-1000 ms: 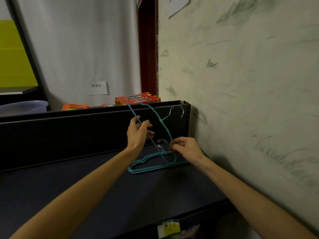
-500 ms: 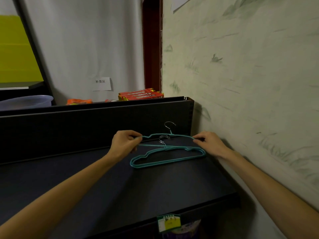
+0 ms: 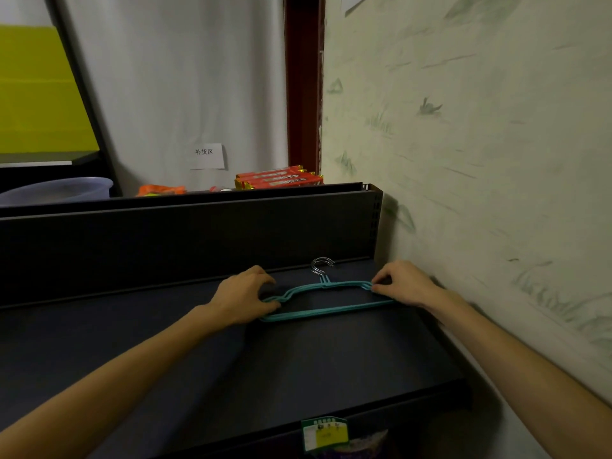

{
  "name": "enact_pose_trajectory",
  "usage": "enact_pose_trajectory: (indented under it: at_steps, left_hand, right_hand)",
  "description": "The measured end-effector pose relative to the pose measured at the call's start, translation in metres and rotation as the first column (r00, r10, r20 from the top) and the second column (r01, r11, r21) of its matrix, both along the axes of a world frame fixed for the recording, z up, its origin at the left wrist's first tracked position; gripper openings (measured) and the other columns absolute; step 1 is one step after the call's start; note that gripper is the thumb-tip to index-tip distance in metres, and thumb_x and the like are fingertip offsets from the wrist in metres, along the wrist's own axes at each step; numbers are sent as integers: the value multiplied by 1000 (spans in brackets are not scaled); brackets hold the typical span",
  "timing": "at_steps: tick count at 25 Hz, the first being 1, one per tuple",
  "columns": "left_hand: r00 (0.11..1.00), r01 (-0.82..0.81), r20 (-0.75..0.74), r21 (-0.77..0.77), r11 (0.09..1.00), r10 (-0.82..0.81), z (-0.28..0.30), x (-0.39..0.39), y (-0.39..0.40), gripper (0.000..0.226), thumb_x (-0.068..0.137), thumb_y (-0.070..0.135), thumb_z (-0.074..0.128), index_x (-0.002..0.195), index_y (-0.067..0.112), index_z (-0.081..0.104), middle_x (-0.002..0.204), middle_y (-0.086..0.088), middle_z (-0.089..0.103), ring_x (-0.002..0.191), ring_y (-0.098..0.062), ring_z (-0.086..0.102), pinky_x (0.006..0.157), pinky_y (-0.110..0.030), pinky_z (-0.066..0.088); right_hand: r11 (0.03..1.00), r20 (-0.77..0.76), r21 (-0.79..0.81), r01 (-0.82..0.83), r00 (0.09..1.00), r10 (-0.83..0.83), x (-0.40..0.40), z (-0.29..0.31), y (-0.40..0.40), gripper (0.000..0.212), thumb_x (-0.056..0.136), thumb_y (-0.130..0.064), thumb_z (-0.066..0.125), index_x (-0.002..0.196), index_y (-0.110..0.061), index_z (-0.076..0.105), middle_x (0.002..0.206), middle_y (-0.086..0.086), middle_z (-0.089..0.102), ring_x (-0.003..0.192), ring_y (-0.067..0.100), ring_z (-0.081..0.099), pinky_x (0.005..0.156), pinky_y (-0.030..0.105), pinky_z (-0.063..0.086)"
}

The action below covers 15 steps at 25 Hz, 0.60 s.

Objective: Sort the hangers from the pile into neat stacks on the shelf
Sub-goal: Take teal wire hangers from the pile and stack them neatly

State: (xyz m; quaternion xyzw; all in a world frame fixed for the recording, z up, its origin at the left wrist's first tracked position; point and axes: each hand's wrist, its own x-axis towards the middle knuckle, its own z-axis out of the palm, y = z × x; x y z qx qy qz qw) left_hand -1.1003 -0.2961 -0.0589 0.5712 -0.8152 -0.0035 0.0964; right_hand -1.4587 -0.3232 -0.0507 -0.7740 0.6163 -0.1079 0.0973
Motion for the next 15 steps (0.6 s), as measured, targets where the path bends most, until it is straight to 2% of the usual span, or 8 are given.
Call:
enact_pose_trajectory:
  at_steps: [5,12,15]
  left_hand:
    - [994,62,-103,149,987,-47,7,-2,-14,18,88,34,76,100,22,79,96,8,76,80,-2,70,75,-25,61]
    - [994,-10,-103,194,981,30,11,-10,-26,7,86,24,80,86,16,80,81,7,74,67,-1,69,60,-16,56]
    - [991,-24,-128,184,983,48,8,-7,-26,8,87,25,79,89,17,79,84,6,76,71,-2,70,64,-18,59]
  right_hand:
    - [998,-133,33,-54,989,58,8,9,-9,23,88,-36,74,108,-25,77,100,-10,73,86,5,65,82,29,57]
    - [980,-250,160,-119,955,157,15,28,-30,25,84,-33,79,104,-19,78,98,-5,75,85,9,67,84,30,58]
    - [984,-331,107,-141,928,169,19,23,-25,22,90,-34,72,108,-21,75,103,-3,73,88,12,66,82,30,56]
